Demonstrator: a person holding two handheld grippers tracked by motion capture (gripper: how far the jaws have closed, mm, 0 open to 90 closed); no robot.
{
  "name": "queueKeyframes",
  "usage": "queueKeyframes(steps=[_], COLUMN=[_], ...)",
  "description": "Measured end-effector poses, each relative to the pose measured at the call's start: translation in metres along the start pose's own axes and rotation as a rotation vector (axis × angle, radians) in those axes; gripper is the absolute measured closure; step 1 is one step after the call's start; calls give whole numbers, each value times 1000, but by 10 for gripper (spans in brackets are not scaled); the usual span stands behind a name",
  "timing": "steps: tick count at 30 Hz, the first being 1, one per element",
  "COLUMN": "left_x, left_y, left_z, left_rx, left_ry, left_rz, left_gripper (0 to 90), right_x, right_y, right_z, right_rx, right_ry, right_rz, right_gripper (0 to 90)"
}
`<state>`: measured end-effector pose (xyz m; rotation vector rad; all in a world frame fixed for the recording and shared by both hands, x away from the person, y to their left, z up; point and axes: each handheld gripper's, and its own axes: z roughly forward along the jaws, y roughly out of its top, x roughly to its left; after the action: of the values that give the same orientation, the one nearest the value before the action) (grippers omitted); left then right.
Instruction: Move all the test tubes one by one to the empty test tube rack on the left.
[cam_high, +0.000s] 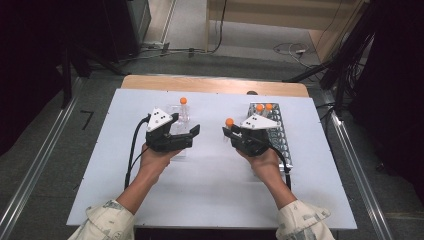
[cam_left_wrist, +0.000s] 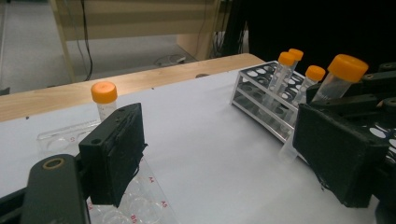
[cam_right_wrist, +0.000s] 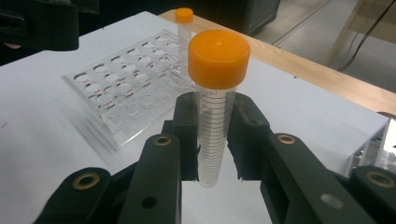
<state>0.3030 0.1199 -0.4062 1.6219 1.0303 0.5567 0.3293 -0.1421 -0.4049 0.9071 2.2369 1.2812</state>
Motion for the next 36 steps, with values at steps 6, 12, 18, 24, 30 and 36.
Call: queueKeyframes(steps=[6, 12, 18, 24, 30, 36], left_x=[-2, -5, -11, -17, -21, -24], left_y=[0, 0, 0, 1, -1, -3], left_z=[1, 3, 5, 9, 13, 16], left_rx=[6, 3, 4, 9, 20, 29], left_ry=[-16, -44, -82, -113, -130, -155], left_rz=[1, 4, 22, 43, 58, 74], left_gripper=[183, 210, 266, 307, 343, 435], right_x=[6, 13, 22, 29, 33, 37], right_y=[0, 1, 1, 0, 1, 1], right_z=[8, 17, 26, 32, 33, 34], right_rx=[11, 20, 35, 44, 48, 46], right_ry=[13, 35, 59, 76, 87, 106], right_rz=[-11, -20, -36, -51, -53, -58], right_gripper=[719, 719, 719, 719, 719, 719])
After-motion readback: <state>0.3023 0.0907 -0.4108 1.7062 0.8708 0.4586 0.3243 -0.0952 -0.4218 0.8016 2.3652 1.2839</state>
